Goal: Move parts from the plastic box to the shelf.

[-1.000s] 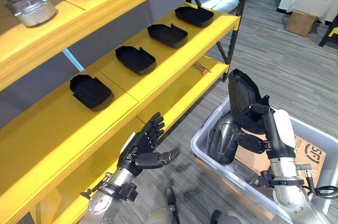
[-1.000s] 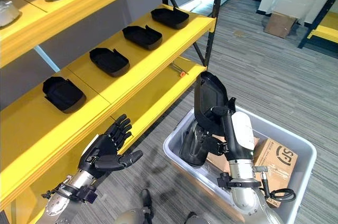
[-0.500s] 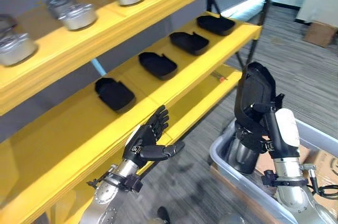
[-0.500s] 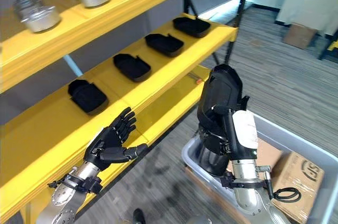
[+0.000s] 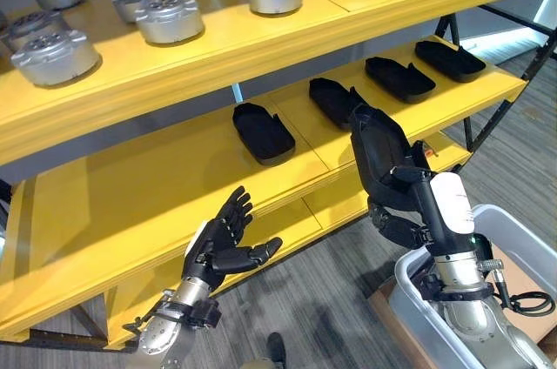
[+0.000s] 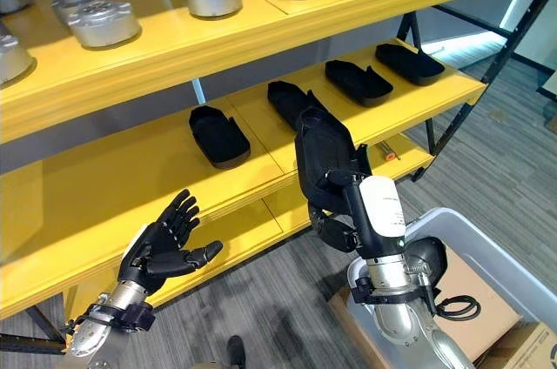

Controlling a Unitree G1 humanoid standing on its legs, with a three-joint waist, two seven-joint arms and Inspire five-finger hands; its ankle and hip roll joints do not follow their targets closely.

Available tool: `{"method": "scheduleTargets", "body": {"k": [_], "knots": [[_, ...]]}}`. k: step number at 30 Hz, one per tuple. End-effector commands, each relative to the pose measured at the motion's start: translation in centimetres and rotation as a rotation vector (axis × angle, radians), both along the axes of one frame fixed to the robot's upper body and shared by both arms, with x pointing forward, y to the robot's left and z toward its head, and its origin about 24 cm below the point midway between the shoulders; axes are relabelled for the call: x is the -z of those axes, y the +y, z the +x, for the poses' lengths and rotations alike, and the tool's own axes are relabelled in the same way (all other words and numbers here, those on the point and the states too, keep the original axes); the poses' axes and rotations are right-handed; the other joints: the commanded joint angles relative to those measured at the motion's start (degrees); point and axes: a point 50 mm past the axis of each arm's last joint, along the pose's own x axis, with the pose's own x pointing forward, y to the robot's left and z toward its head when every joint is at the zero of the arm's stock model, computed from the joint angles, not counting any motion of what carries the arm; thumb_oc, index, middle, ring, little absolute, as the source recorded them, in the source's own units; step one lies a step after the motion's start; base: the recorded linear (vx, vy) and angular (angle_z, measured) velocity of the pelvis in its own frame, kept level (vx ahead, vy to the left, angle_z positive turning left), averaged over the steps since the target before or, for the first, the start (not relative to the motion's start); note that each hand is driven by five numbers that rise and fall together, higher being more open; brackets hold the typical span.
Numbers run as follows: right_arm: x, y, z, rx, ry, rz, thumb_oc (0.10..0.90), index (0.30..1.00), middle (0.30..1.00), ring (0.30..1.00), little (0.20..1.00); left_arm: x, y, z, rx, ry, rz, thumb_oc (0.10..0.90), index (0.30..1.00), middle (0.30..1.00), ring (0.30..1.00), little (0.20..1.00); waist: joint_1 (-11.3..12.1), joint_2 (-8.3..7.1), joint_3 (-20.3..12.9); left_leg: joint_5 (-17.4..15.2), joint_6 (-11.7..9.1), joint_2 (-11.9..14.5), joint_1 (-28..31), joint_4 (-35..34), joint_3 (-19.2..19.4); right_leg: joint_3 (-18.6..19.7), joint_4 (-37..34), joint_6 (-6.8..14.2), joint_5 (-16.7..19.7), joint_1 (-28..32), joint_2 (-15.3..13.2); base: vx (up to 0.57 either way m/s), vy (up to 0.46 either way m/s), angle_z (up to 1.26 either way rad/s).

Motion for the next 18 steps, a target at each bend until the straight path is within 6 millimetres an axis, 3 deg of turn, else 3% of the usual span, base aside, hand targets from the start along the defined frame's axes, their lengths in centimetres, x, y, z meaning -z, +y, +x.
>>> {"method": "scheduleTargets", "body": {"k": [1,6,9,12,14,15,18], "knots": [[-6.2,2.3,1.0,-0.177,-0.342,0.022,0.4,0.3,0.3,0.3,0.3,-6.1,0.1,1.8,0.028,-0.354,0.006,0.9,1.0,1.0,1.0,1.0,1.2,-0.24,-2.3,-6.6,-1.9,3.9,7.4,-0.5,1.8,-2.2,-4.4,0.0,8.1,-1.7,0.1,-0.05,0.137,0.08],[-6.4,3.2,1.3,-0.201,-0.355,0.001,0.4,0.3,0.3,0.3,0.3,-5.9,-0.1,1.9,0.05,-0.334,-0.022,0.9,1.0,1.0,1.0,1.0,2.5,-0.83,-2.5,-8.6,-1.5,3.0,7.9,-0.5,1.9,-2.9,-4.6,1.9,10.6,-2.0,-2.3,-0.01,0.183,0.09],[-6.4,4.1,1.6,-0.211,-0.373,-0.001,0.4,0.3,0.3,0.3,0.3,-5.7,-0.7,1.9,0.075,-0.319,-0.01,0.9,1.0,1.0,1.0,1.0,3.8,-1.36,-2.1,-9.7,-1.0,2.4,8.4,-0.5,4.7,-8.1,-3.0,2.9,12.9,-2.8,-3.6,-0.08,0.138,0.04],[-6.5,5.0,1.6,-0.254,-0.407,-0.063,0.4,0.3,0.3,0.3,0.3,-5.7,-0.9,2.2,0.063,-0.314,-0.028,0.9,1.0,1.0,1.0,1.0,4.5,-1.27,-1.7,-10.2,-0.3,1.4,8.3,-0.5,6.1,-11.3,0.6,2.6,12.0,-3.3,-3.4,-0.08,0.145,-0.21],[-6.5,5.3,1.4,-0.265,-0.407,-0.092,0.4,0.3,0.3,0.3,0.3,-5.7,-1.0,2.3,0.073,-0.316,-0.044,0.9,1.0,1.0,1.0,1.0,4.1,-1.06,-1.6,-10.4,0.5,0.7,8.0,-0.5,5.0,-9.5,2.8,2.2,10.9,-4.3,-2.5,0.01,0.114,-0.17],[-6.2,5.4,1.2,-0.265,-0.399,-0.139,0.4,0.3,0.3,0.3,0.3,-5.6,-1.2,2.2,0.102,-0.309,-0.067,0.9,1.0,1.0,1.0,1.0,2.9,-1.03,-1.6,-10.5,1.7,-0.3,7.6,-0.5,1.9,-4.1,5.2,0.8,7.3,-5.5,0.7,0.06,0.076,0.04],[-6.4,5.5,0.9,-0.292,-0.41,-0.175,0.4,0.3,0.3,0.3,0.3,-5.3,-1.1,1.9,0.118,-0.298,-0.094,0.9,1.0,1.0,1.0,1.0,2.3,-1.15,-1.9,-10.1,1.9,-0.4,7.6,-0.5,0.6,-1.5,5.3,-1.2,2.5,-4.8,5.2,0.07,0.024,0.45]]}}
